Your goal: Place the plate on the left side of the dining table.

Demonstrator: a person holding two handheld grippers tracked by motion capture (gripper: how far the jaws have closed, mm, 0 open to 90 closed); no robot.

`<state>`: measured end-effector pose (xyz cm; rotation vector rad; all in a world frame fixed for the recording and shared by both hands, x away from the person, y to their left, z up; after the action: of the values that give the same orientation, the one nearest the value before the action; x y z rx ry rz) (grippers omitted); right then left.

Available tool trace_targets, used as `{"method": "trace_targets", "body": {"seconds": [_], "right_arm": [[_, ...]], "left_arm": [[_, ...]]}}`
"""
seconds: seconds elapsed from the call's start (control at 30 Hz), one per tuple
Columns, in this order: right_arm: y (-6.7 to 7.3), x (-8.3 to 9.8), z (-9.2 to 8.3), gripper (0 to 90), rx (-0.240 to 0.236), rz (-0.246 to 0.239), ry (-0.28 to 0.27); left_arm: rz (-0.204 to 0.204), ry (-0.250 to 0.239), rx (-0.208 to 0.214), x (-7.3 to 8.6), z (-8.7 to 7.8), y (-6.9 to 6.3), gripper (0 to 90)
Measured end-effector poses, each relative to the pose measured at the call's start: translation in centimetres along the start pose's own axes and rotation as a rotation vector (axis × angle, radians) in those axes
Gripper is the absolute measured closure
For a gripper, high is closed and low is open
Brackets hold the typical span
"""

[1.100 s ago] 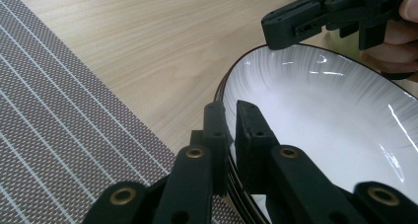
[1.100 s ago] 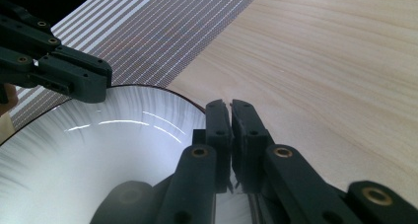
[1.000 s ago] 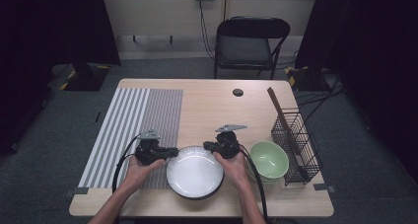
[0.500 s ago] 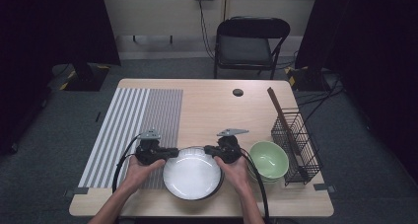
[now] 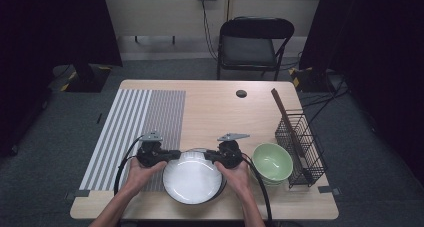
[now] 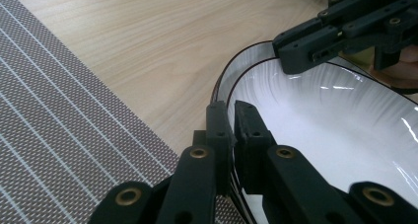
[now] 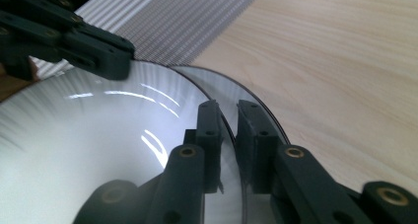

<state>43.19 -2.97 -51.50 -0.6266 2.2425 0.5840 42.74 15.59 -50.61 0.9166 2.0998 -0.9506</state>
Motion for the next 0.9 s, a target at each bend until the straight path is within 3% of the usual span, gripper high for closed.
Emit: {"method": "trace_targets", "body": {"seconds": [0.2,0.33,0.57,0.63,0.73,0.8,0.9], "right_arm": [[-0.1,0.2,-0.3,74.7,0.012,0.012,-0.003],[-0.1,0.7,-0.4,72.8,0.021,0.022,0.015],[-0.4,1.3,-0.2,75.7,-0.001,0.065,0.011],[-0.6,1.4,-0.3,78.8,-0.026,0.102,0.001],[-0.7,1.4,-0.4,79.6,-0.032,0.104,-0.005],[-0.7,1.4,-0.4,79.8,-0.030,0.103,-0.007],[-0.7,1.4,-0.4,79.9,-0.029,0.105,-0.010]], "left_arm": [[-0.019,-0.015,-0.001,-0.1,-0.5,0.3,86.5],[-0.007,-0.005,-0.007,-0.1,-0.6,0.3,86.5],[-0.018,-0.017,-0.026,-0.2,-1.0,0.4,86.6],[-0.025,-0.019,-0.027,-0.2,-1.0,0.3,86.6],[-0.016,-0.017,-0.034,-0.1,-1.0,0.3,85.9],[-0.042,-0.006,-0.027,0.2,-1.3,0.3,78.0],[-0.046,0.005,-0.029,0.4,-1.4,0.4,73.0]]}}
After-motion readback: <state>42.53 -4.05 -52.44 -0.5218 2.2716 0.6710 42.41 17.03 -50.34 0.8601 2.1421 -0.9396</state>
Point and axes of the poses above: each handheld gripper's, and its own axes: z roughly forward along the jaws, x roughly out of its underside, y roughly to its left, the point moved 7 cm from there along z, roughly forward along the jaws, and after that the axes turned 8 degrees about x, right-handed, at the moved point
